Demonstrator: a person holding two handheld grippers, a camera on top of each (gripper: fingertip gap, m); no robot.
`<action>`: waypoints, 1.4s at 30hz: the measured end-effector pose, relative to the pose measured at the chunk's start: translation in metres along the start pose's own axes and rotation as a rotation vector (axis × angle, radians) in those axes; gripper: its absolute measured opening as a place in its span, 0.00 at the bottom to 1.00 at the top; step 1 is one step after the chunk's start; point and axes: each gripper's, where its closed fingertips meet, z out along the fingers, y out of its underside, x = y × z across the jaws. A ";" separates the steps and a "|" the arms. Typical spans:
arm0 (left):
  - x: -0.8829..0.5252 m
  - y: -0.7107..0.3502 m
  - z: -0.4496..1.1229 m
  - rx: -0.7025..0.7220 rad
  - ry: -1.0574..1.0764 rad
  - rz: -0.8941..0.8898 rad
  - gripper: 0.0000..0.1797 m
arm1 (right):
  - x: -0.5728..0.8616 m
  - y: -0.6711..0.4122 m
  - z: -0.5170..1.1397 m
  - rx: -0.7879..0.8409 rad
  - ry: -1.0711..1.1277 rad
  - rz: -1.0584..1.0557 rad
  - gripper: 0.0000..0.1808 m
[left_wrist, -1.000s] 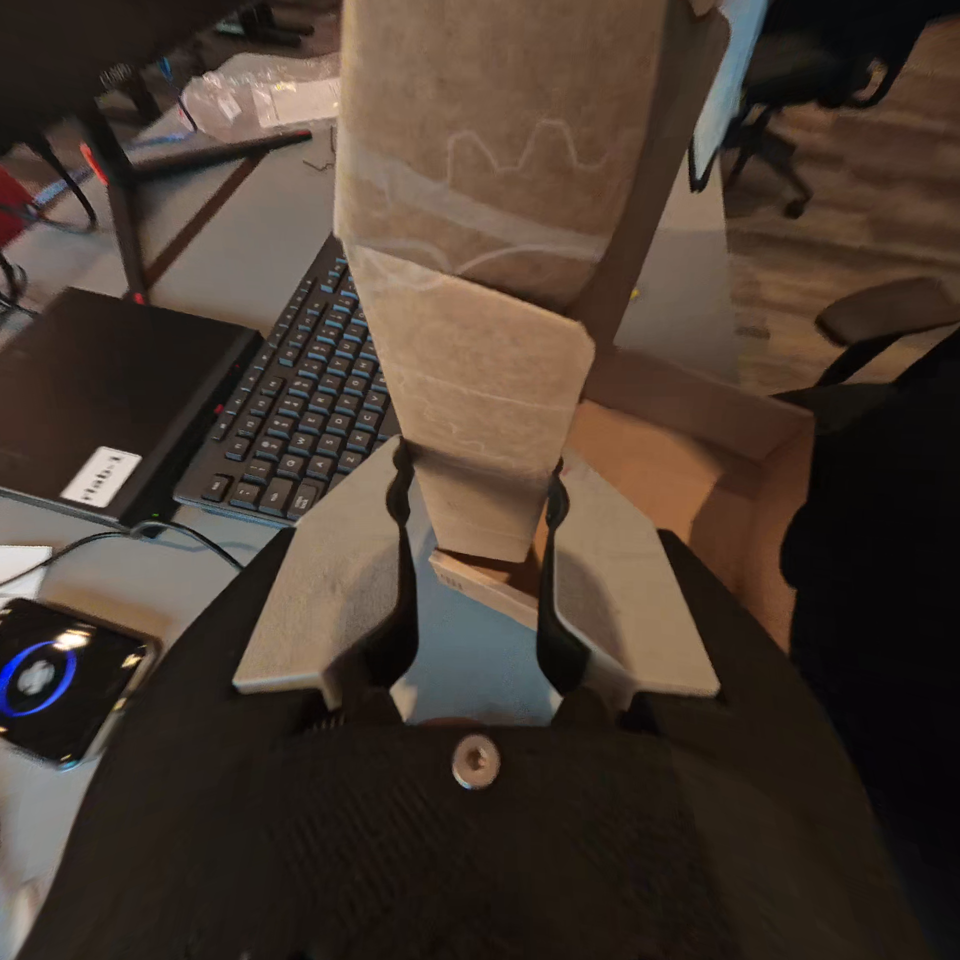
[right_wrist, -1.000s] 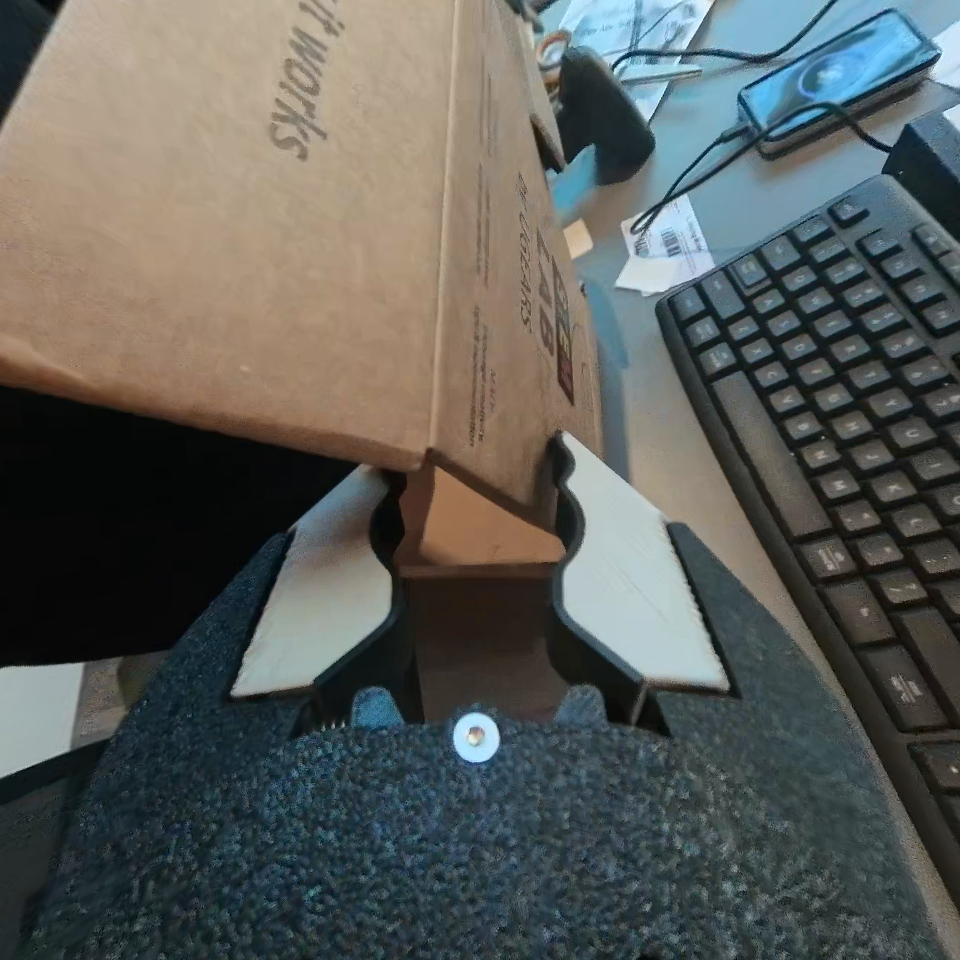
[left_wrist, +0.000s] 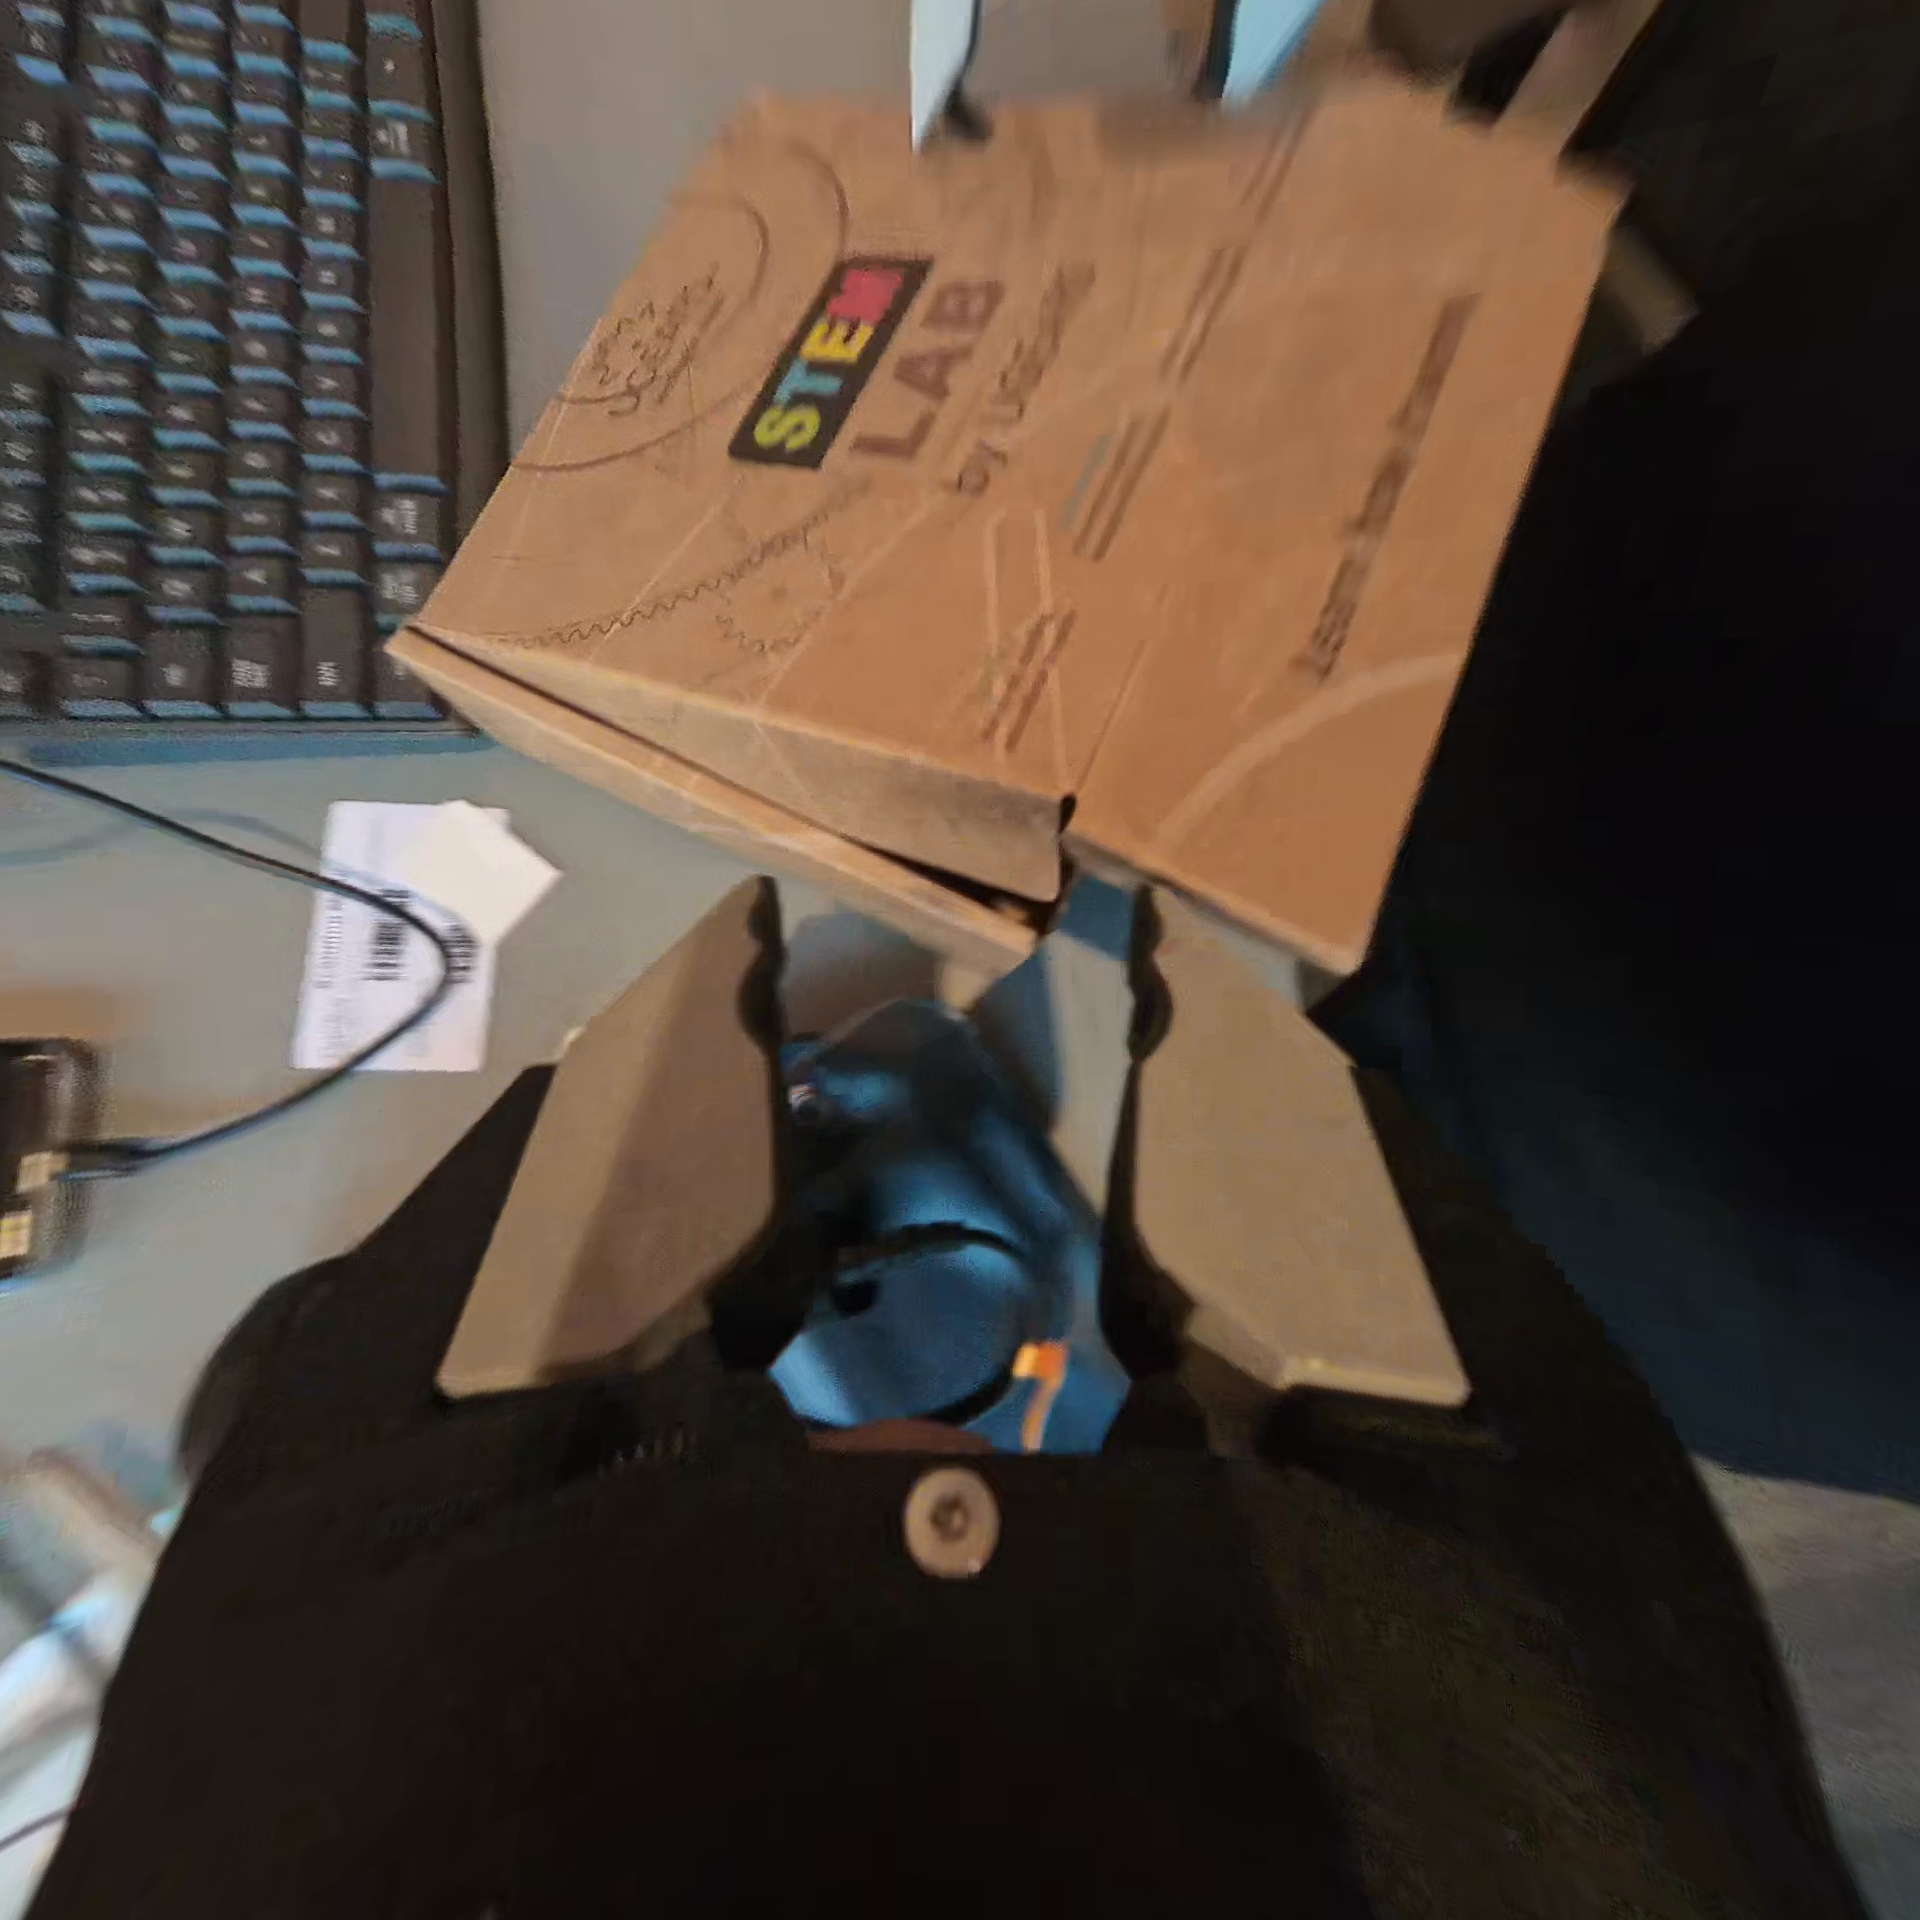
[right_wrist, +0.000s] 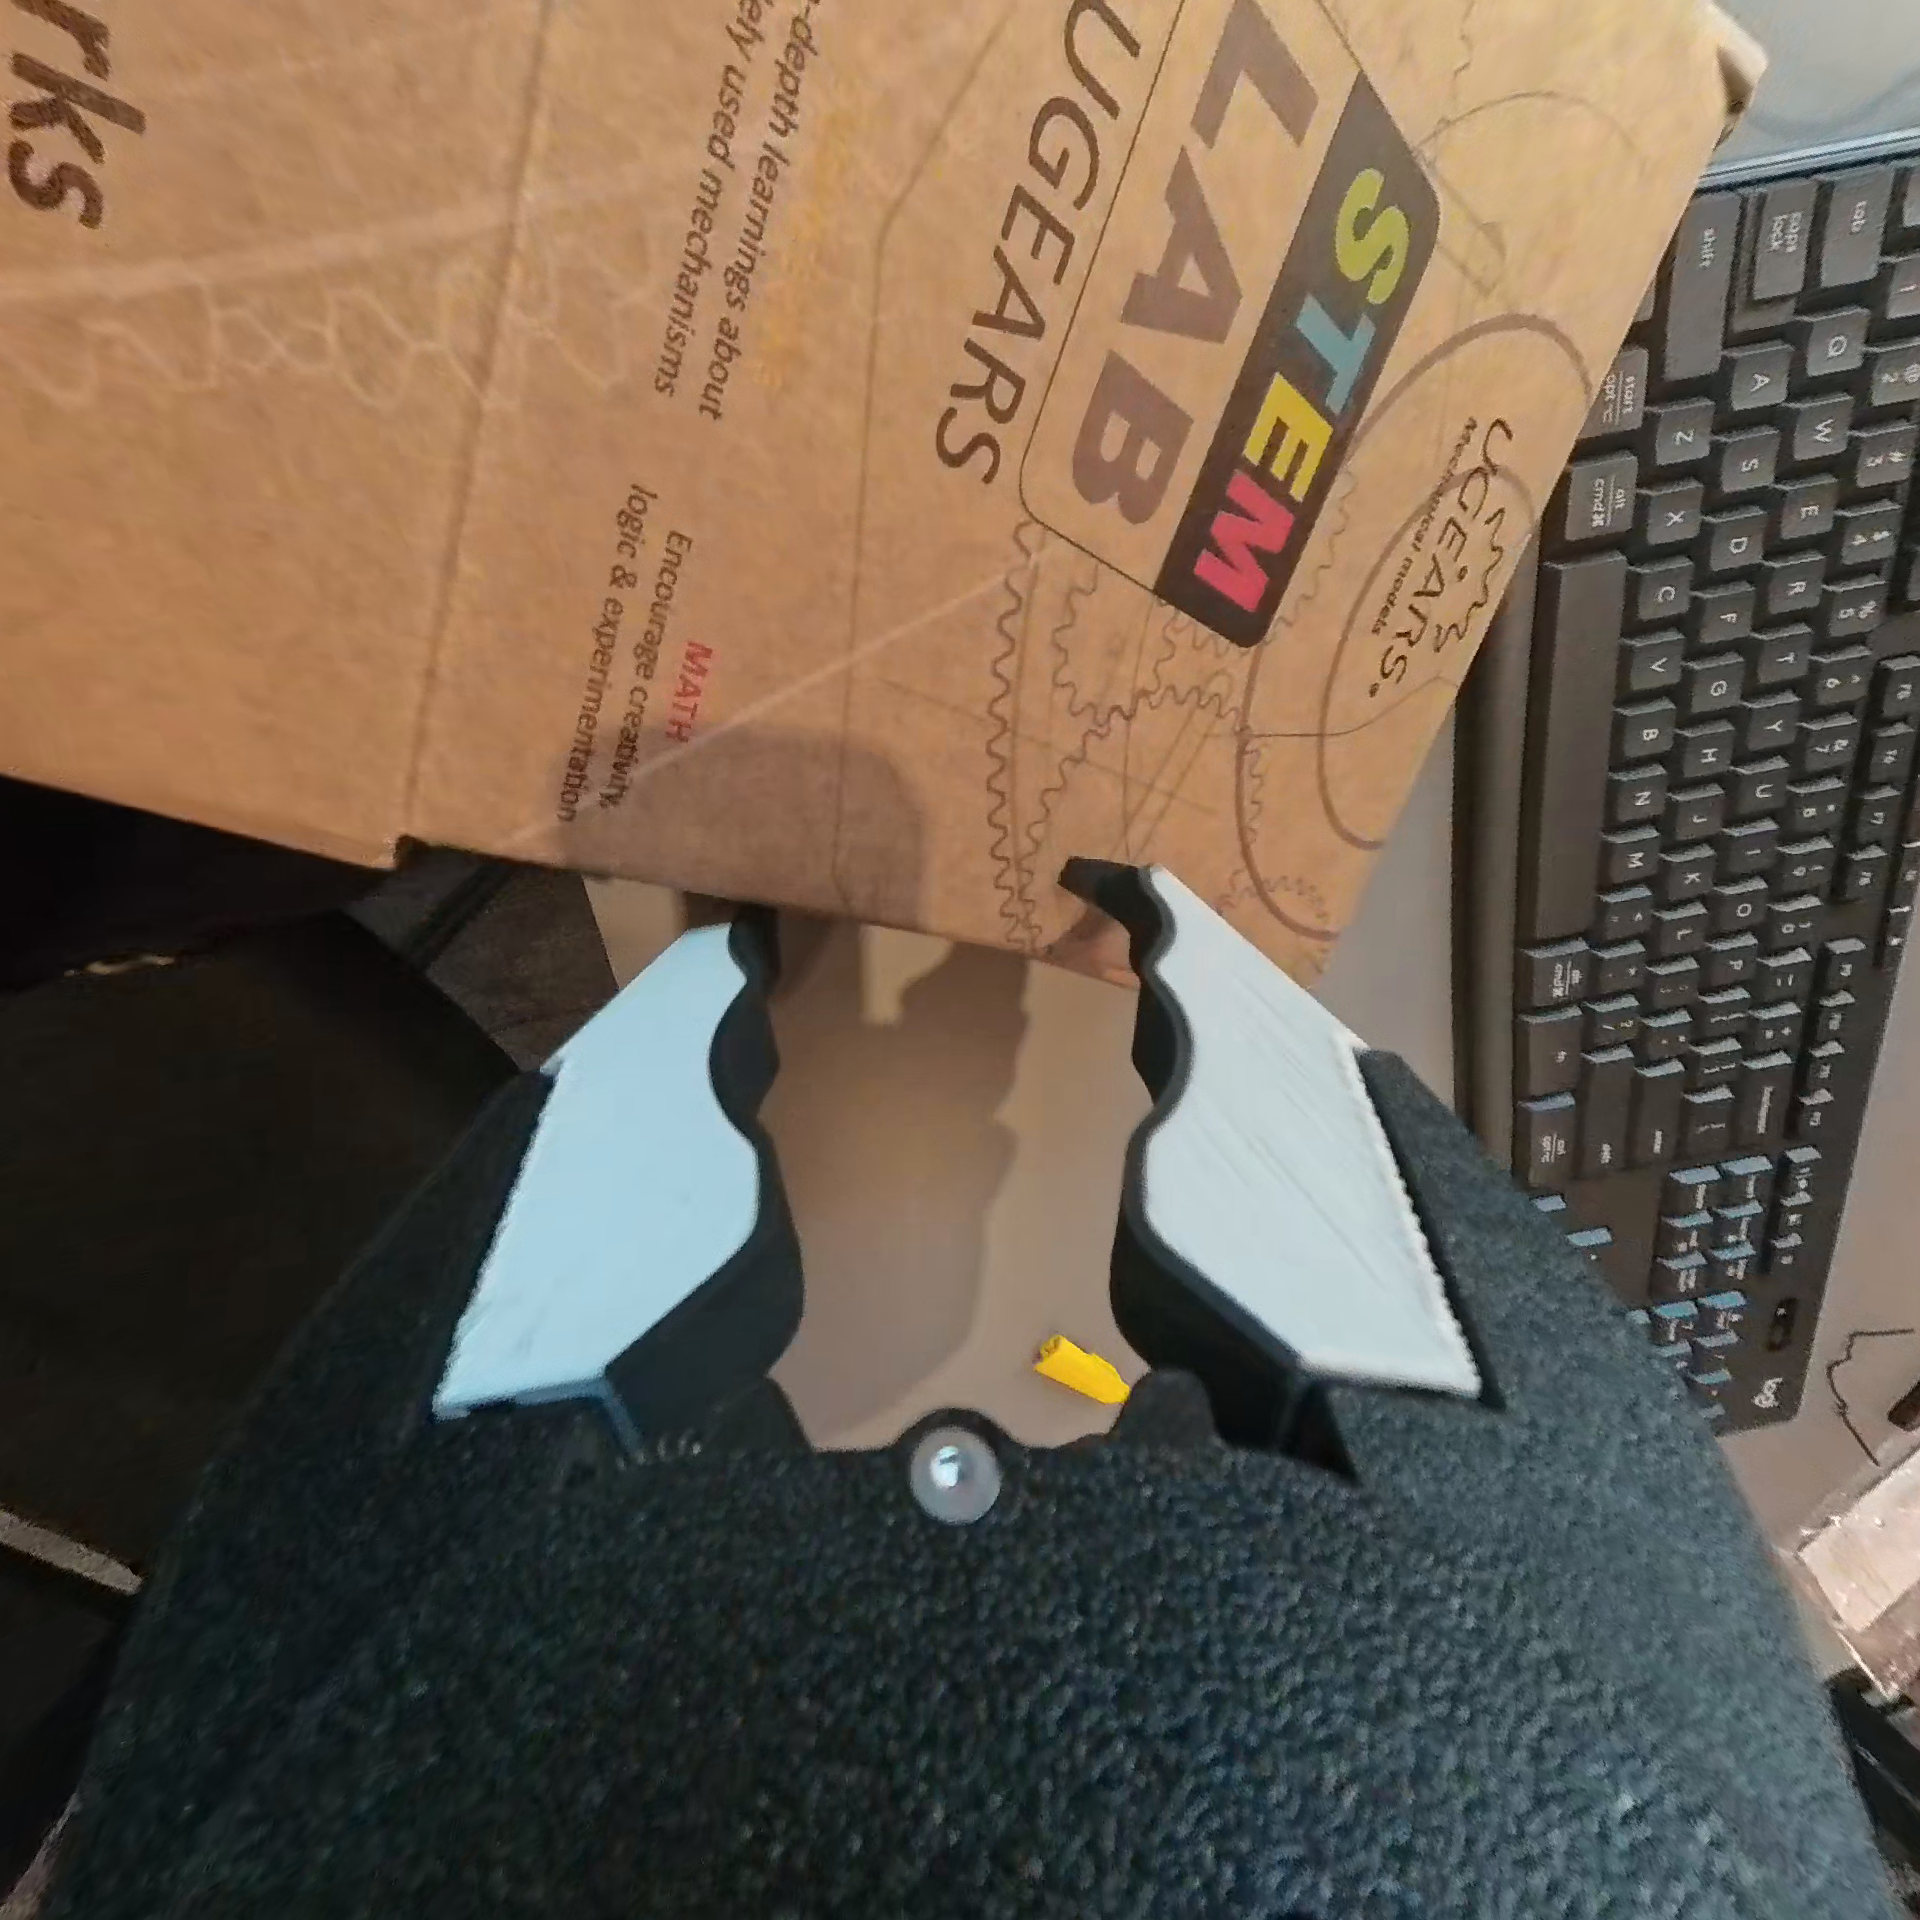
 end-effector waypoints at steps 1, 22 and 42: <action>0.003 -0.010 -0.007 0.048 0.058 -0.056 0.28 | 0.001 0.001 0.000 -0.007 -0.002 -0.005 0.37; 0.008 -0.032 0.062 -0.119 0.258 -0.219 0.00 | 0.017 -0.045 -0.054 0.112 -0.065 0.452 0.18; 0.009 -0.028 0.065 -0.254 0.095 0.000 0.00 | -0.026 -0.048 -0.011 -0.102 -0.241 0.521 0.00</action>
